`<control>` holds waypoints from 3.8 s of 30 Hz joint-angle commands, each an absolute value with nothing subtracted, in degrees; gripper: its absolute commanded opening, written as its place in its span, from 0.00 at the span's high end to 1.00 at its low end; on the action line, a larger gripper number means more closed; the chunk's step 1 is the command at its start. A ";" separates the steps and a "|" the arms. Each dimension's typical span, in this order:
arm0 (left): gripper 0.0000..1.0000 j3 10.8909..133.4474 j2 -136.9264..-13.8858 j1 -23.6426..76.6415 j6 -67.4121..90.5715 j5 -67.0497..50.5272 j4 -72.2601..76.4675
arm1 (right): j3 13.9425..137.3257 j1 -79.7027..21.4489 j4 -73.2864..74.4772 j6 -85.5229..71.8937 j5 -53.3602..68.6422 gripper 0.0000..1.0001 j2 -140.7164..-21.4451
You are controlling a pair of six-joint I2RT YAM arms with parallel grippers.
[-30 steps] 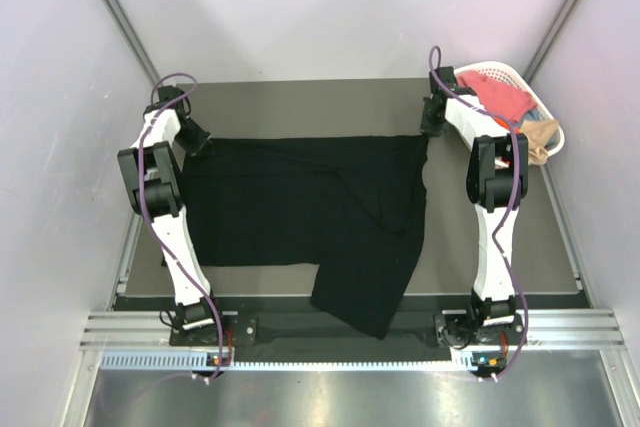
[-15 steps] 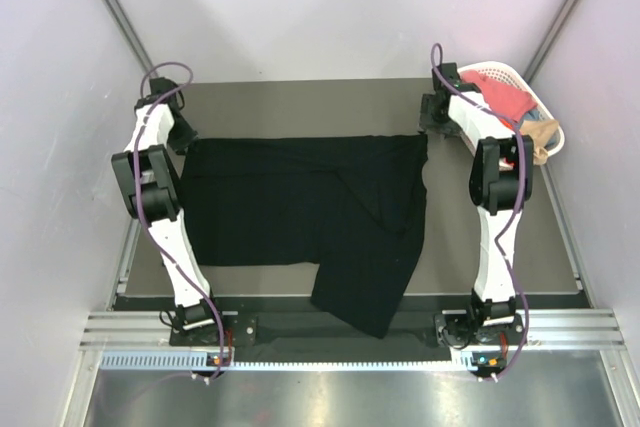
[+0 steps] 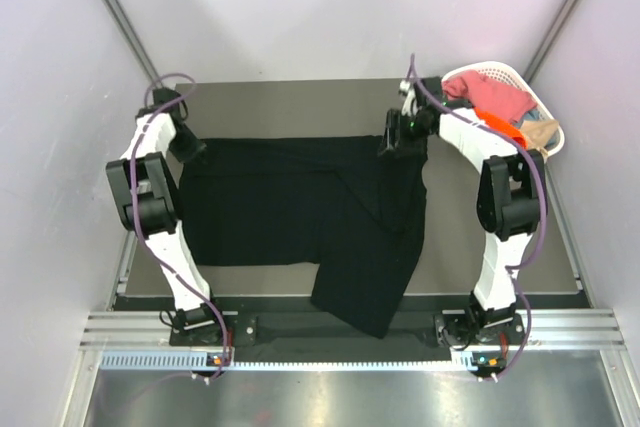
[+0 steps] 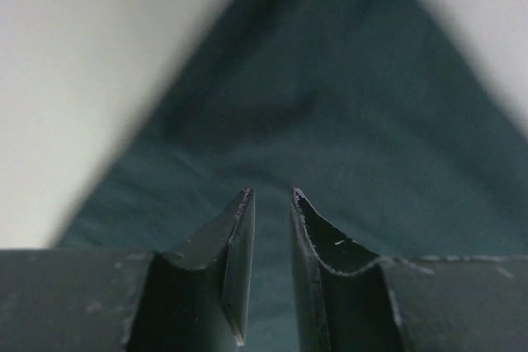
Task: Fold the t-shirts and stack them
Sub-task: Fold the tshirt
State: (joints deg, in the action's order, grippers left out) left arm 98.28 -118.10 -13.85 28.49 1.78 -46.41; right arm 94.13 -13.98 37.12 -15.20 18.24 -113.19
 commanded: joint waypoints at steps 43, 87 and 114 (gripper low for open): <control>0.72 78.49 -93.34 -1.58 27.69 -1.76 -45.97 | 83.41 -19.60 31.73 -14.76 26.37 0.98 -116.46; 0.72 93.07 -112.65 -3.52 31.46 11.24 -49.22 | 106.86 -22.33 48.60 -16.96 -8.33 0.30 -123.04; 0.67 113.89 -140.71 -7.91 29.97 6.77 -41.49 | 130.07 -16.79 42.98 -20.12 -8.17 0.26 -147.57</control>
